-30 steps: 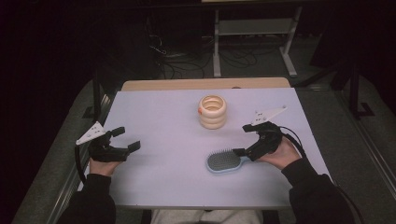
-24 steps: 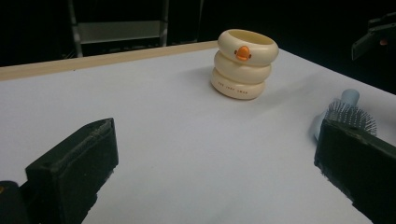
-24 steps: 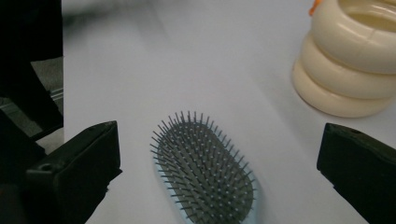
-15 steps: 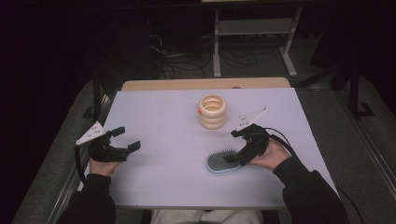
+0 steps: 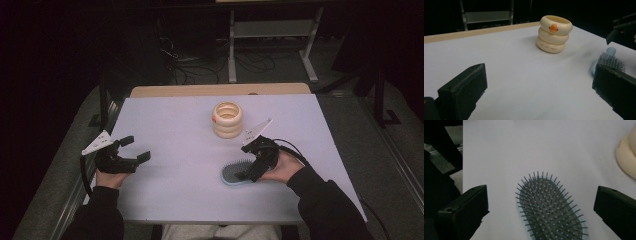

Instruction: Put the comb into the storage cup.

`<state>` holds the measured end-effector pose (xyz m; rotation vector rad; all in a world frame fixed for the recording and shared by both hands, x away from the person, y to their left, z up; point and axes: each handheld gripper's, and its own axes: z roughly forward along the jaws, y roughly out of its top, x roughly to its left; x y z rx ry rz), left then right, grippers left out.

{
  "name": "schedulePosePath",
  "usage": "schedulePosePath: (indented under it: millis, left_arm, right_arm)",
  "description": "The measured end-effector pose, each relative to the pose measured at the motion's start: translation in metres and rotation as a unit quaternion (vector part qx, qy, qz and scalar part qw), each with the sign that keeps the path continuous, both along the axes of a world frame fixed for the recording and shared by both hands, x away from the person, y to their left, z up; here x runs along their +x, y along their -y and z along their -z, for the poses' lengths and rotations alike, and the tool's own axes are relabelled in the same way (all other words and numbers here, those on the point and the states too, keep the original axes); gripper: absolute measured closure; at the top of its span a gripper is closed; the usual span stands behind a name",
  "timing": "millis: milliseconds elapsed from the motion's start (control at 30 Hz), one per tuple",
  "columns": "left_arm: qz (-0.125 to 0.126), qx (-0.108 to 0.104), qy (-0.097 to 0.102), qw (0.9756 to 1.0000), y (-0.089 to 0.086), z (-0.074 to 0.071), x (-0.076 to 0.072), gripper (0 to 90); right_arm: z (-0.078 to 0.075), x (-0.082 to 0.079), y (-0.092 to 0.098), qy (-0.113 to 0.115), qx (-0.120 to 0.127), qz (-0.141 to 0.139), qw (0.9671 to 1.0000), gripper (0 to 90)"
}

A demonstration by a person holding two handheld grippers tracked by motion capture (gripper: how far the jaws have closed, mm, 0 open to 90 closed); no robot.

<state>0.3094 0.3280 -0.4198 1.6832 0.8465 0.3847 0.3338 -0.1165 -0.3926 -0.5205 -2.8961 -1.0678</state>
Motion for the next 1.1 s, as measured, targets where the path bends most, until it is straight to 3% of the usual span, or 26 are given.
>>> schedulePosePath:
  millis: [367,700,1100]
  left_arm:
    - [0.002,0.002,-0.001,1.0,0.001,0.0,0.0,0.0]
    - [0.005,0.003,-0.002,1.0,0.001,0.001,0.001,0.0]
    - [0.007,0.004,-0.003,1.0,0.001,0.001,0.001,0.0]
  right_arm:
    - [0.013,0.003,-0.013,-0.004,-0.041,-0.031,0.9987,0.0]
    - [0.021,0.008,-0.026,-0.001,-0.085,-0.058,0.9947,0.0]
    - [0.03,0.015,-0.033,-0.005,-0.112,-0.073,0.9911,0.0]
